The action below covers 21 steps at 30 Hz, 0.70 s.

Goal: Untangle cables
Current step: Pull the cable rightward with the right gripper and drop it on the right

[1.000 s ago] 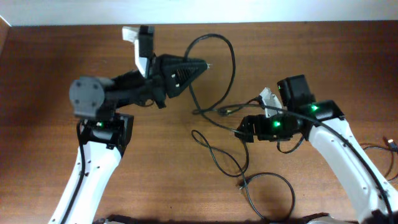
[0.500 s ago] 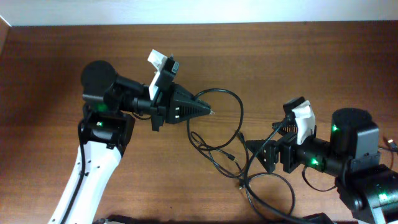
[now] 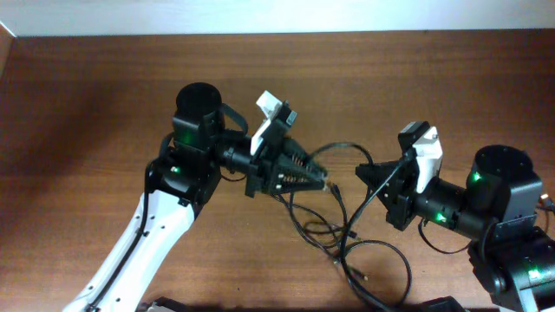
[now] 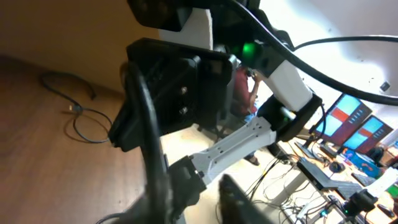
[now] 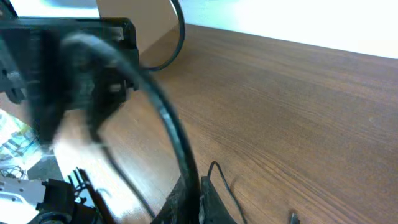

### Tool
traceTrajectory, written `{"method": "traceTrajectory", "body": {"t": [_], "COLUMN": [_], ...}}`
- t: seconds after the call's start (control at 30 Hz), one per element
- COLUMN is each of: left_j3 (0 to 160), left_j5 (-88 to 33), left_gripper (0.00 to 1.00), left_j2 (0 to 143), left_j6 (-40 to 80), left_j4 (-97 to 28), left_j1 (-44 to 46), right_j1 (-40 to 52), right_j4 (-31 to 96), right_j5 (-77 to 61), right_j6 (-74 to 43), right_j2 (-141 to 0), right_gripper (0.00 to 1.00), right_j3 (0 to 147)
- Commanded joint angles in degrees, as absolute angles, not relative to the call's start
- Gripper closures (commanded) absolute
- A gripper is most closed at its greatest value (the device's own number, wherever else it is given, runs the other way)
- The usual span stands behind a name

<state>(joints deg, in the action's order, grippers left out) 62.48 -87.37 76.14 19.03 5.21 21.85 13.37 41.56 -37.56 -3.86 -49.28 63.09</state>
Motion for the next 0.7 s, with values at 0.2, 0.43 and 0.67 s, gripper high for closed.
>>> {"method": "traceTrajectory", "body": {"t": [0.2, 0.43, 0.67], "left_j3": [62.61, 62.61, 62.61], "left_j5": [-83.64, -46.09, -44.95], "left_gripper": [0.01, 0.01, 0.01], "left_j2": [76.34, 76.34, 76.34], "left_j6": [18.33, 18.35, 18.33], "left_j4": [5.23, -16.91, -17.72], "left_j1": [21.98, 21.98, 21.98], "right_j1": [13.41, -1.10, -25.52], "right_j4": [41.58, 39.35, 22.04], "right_j5": [-0.54, 4.08, -13.63], "right_j6": [-17.74, -19.77, -21.80], "right_j2": [-49.12, -54.57, -70.30], "right_gripper": [0.96, 0.96, 0.96], "right_j3": [63.00, 63.02, 63.05]}}
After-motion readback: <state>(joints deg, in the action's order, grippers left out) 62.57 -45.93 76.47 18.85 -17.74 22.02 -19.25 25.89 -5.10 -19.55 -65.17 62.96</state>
